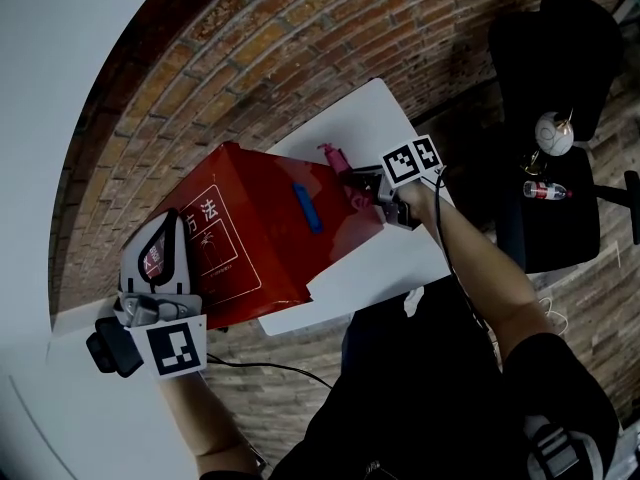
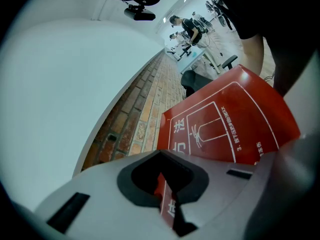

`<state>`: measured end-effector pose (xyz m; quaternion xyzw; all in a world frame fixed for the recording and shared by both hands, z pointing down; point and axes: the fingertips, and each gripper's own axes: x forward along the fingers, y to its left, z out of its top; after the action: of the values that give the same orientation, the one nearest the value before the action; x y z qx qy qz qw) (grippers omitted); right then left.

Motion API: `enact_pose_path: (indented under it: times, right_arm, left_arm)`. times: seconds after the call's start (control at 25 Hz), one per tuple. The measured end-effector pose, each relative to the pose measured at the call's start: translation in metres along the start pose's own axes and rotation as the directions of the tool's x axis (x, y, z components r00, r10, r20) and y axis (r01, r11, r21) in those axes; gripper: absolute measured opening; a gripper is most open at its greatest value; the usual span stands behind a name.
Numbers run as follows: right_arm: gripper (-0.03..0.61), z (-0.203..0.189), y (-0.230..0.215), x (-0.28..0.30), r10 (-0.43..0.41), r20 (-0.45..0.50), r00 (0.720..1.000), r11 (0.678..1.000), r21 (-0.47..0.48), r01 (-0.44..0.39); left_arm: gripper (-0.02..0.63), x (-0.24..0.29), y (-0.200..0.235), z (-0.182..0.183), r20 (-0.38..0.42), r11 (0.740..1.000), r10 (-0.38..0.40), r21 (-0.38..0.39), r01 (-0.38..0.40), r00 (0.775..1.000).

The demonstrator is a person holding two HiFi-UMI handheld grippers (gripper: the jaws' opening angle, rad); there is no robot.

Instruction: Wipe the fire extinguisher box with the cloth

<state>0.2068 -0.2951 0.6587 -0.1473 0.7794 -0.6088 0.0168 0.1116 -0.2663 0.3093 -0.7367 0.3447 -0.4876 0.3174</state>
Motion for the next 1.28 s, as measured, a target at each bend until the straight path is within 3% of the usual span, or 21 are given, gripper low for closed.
enact_pose_path:
  times: [0.52,1.28]
  right_arm:
    - [0.063,-0.015,-0.045,0.007,-0.021,-0.031,0.999,0.998,0.061,0.023]
    - [0.063,-0.029,-0.092,0.016,-0.070,-0.029,0.997,0.996,0.057,0.071]
  left_arm:
    - [0.025,0.000,0.000,0.001,-0.002,1.000,-0.001,-0.004,0.001,1.000]
    - [0.025,0.000,0.000,-0.003,-0.009,1.000,0.005,-0.011,-0.005,1.000]
